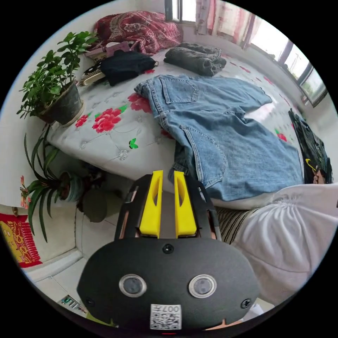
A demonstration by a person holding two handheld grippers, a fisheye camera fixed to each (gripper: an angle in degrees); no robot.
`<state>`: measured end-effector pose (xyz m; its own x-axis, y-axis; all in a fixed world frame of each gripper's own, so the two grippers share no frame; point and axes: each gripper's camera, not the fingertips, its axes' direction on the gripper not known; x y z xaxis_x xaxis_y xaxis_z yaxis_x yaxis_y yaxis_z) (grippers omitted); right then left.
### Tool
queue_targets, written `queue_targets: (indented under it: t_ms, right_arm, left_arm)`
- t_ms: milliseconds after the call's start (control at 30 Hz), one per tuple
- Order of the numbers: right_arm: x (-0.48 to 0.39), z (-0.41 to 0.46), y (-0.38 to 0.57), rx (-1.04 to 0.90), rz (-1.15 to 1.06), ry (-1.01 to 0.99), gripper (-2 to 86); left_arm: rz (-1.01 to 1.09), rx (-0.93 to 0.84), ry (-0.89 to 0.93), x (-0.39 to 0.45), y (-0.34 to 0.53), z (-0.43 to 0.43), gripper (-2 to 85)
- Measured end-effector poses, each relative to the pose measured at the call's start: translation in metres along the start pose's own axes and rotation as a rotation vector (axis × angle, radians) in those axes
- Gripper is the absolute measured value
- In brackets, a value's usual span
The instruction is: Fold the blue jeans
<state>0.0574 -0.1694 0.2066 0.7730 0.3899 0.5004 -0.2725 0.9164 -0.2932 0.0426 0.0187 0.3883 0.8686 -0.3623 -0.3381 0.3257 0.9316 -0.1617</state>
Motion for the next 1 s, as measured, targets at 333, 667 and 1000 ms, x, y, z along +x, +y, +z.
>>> queue_targets:
  t_ms: [333, 667, 1000]
  right_arm:
    - [-0.013, 0.071, -0.017, -0.186, -0.072, 0.034, 6.2]
    - [-0.059, 0.103, -0.111, -0.123, -0.195, -0.129, 7.1]
    - [-0.128, 0.159, -0.121, -0.182, -0.359, -0.245, 6.4]
  left_arm:
    - [-0.132, -0.099, 0.130, -0.067, -0.022, 0.005, 4.1]
    - [-0.448, -0.171, 0.524, -0.158, -0.018, 0.023, 6.5]
    - [-0.060, -0.046, 0.655, -0.064, -0.125, -0.020, 0.7]
